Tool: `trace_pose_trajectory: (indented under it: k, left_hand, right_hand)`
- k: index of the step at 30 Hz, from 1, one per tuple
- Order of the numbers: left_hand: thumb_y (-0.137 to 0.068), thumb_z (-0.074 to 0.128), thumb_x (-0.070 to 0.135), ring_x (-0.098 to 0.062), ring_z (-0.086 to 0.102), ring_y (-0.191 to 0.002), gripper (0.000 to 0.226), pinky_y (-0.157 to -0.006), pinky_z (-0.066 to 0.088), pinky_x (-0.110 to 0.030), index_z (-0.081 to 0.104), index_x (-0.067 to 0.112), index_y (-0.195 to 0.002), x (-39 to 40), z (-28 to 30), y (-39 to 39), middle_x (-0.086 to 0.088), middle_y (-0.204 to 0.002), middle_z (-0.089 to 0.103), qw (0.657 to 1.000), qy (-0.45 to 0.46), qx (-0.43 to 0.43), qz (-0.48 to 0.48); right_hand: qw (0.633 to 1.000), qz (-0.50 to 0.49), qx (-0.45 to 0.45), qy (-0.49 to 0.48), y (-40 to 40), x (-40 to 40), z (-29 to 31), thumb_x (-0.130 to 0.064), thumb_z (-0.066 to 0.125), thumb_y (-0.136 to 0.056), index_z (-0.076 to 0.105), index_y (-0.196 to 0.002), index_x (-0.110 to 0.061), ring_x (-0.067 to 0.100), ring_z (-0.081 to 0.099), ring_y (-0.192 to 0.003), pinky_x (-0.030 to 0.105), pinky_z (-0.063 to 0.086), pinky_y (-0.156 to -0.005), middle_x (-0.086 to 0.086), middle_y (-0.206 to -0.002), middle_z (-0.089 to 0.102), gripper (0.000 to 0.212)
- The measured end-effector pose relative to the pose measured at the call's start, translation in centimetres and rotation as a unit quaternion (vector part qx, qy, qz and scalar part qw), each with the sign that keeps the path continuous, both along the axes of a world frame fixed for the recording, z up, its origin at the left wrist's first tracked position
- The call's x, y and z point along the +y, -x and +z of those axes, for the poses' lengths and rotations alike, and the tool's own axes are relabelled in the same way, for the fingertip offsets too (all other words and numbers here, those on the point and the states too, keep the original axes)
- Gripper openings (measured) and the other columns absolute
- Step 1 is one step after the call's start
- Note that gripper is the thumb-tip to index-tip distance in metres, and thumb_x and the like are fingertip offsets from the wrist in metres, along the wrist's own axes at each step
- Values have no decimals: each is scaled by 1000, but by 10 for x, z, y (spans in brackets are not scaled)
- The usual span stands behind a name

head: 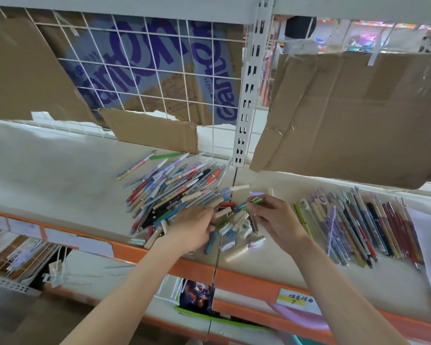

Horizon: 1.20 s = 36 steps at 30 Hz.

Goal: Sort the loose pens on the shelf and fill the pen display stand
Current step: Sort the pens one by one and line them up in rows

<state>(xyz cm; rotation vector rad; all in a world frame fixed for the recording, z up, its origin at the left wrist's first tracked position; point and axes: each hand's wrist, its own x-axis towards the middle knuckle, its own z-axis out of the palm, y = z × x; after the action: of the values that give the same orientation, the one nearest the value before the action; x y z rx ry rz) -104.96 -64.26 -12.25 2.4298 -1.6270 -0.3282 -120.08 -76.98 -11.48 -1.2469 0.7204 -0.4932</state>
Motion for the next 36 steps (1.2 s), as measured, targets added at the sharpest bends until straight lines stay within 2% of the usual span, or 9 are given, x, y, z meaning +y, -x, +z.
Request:
trace_pose_trajectory:
  k: [5,8,11,20,26,28,31,34,36]
  left_hand:
    - [-92,50,28,-20,51,-106,19,-91,34,-33,54,16,-106,5,-6,3,0,-110,56,997,36,-61,-34]
    - [-92,54,19,-19,55,-97,17,-82,43,-28,56,10,-106,10,-5,4,-4,-107,57,985,162,65,-9]
    - [-92,55,12,-17,56,-92,12,-81,48,-34,55,7,-103,13,-1,5,-5,-105,56,968,209,137,-4]
    - [-91,56,8,-18,55,-93,12,-82,48,-35,55,5,-102,13,0,5,-7,-104,55,964,215,155,-3]
    - [-92,53,9,-14,54,-91,11,-81,46,-27,55,8,-103,11,1,9,-5,-104,55,963,213,168,-6]
    - [-95,50,12,-9,54,-84,12,-74,44,-21,55,8,-105,10,4,11,0,-97,57,960,205,188,5]
    - [-97,47,19,1,44,-55,11,-54,35,-16,57,17,-94,7,10,19,10,-68,51,955,185,234,9]
    - [-97,47,17,0,37,-49,25,-51,30,-15,55,23,-74,5,16,27,11,-57,44,915,190,350,56]
    - [-97,47,12,-1,35,-46,29,-47,29,-14,58,20,-71,5,18,32,7,-56,43,865,210,445,100]
  right_hand:
    - [1000,-20,6,13,-2,0,-1,-3,62,-86,69,-84,-5,18,51,-75,31,44,-79,14,-81,57,7]
    - [999,-44,-17,20,-5,-1,-4,-1,61,-87,68,-82,-5,12,57,-68,23,50,-72,6,-73,63,10]
    - [996,-65,-61,16,-7,-3,-4,-3,60,-88,63,-85,3,14,56,-67,21,48,-64,5,-67,61,8]
    - [988,-50,-140,-37,-6,-3,0,-4,59,-86,64,-82,0,10,56,-61,18,47,-58,4,-65,61,8]
    - [996,-9,-85,34,-8,4,-4,-3,60,-88,67,-80,-5,9,59,-62,18,47,-61,-1,-65,65,11]
    - [996,-1,-87,34,-8,6,-4,-3,59,-88,67,-81,-4,8,59,-60,17,46,-59,-2,-64,65,11]
    - [993,26,-117,13,-11,14,-4,-8,61,-86,67,-83,-2,12,60,-64,18,49,-61,4,-70,66,10]
    - [991,29,-134,3,-14,19,-2,-13,61,-84,67,-79,-4,17,58,-70,23,51,-69,7,-72,64,11]
    - [991,24,-133,12,-16,21,-1,-8,58,-87,66,-76,-4,17,56,-69,24,50,-69,6,-69,61,14]
